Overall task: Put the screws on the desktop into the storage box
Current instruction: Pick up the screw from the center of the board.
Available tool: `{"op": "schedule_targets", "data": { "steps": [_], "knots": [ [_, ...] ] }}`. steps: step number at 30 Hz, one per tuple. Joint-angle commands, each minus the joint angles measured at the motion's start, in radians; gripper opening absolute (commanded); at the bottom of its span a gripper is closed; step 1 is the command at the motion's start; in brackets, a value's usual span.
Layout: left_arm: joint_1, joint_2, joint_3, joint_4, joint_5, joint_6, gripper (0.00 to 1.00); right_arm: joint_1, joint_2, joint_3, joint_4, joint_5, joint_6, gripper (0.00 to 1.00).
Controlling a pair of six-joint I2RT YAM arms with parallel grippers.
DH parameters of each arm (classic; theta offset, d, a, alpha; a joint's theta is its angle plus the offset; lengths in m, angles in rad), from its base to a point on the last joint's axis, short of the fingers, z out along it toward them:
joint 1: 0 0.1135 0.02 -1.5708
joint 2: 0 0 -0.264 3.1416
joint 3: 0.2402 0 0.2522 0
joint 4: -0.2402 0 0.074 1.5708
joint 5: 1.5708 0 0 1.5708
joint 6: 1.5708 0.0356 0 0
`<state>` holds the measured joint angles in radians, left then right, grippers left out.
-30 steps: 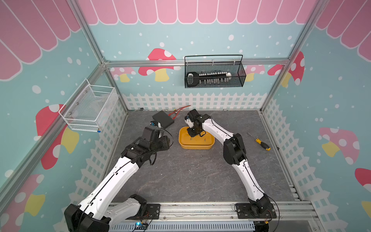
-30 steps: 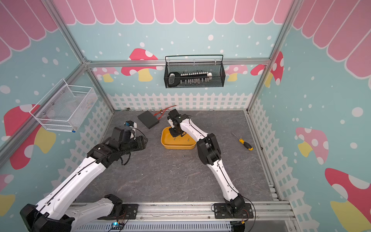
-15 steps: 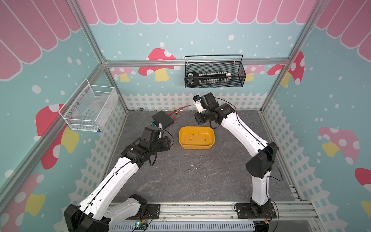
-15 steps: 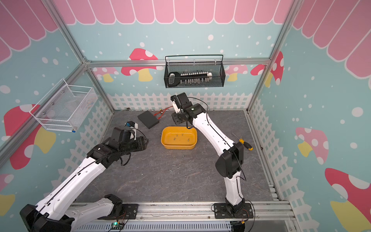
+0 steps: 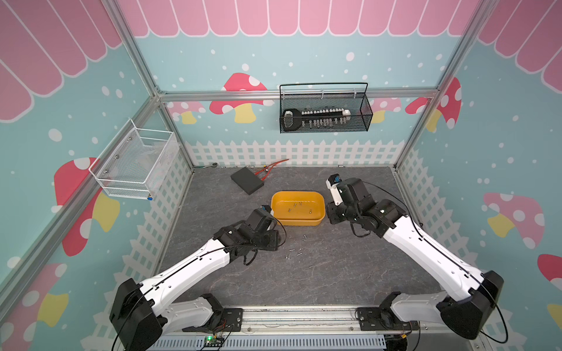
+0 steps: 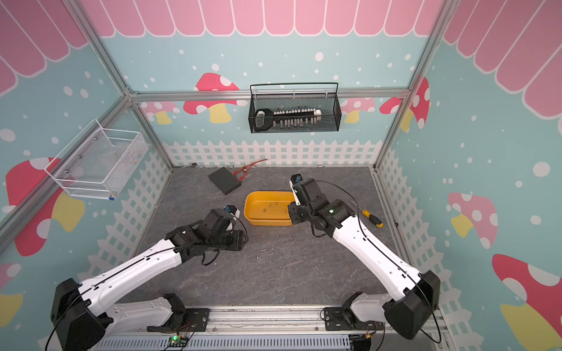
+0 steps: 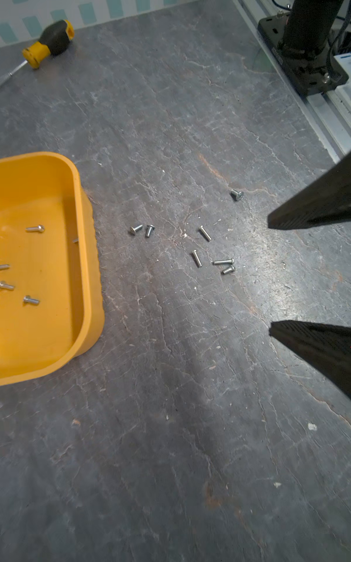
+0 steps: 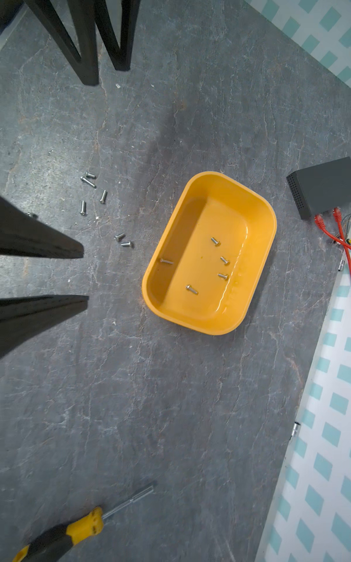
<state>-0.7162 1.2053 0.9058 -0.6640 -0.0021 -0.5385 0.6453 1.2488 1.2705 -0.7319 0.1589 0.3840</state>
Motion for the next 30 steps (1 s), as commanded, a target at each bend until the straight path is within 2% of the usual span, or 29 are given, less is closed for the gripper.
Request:
{"op": "schedule_targets", "data": {
  "steps": [1,4,8,18,30],
  "knots": [
    [-0.005,0.026,-0.029,0.087,0.057,0.007,0.53,0.0,-0.073,-0.078,0.029,0.021,0.059,0.28],
    [-0.012,0.07,-0.039,0.135,0.096,0.046,0.59,0.0,-0.126,-0.138,0.029,0.026,0.071,0.28],
    [-0.037,0.154,-0.013,0.159,0.103,0.113,0.59,0.0,-0.163,-0.192,0.029,0.023,0.076,0.3],
    [-0.07,0.312,0.044,0.171,0.088,0.26,0.52,-0.001,-0.201,-0.218,0.029,0.037,0.07,0.3],
    [-0.085,0.433,0.063,0.203,0.072,0.342,0.48,-0.001,-0.191,-0.216,0.029,0.037,0.058,0.3]
  ]
}}
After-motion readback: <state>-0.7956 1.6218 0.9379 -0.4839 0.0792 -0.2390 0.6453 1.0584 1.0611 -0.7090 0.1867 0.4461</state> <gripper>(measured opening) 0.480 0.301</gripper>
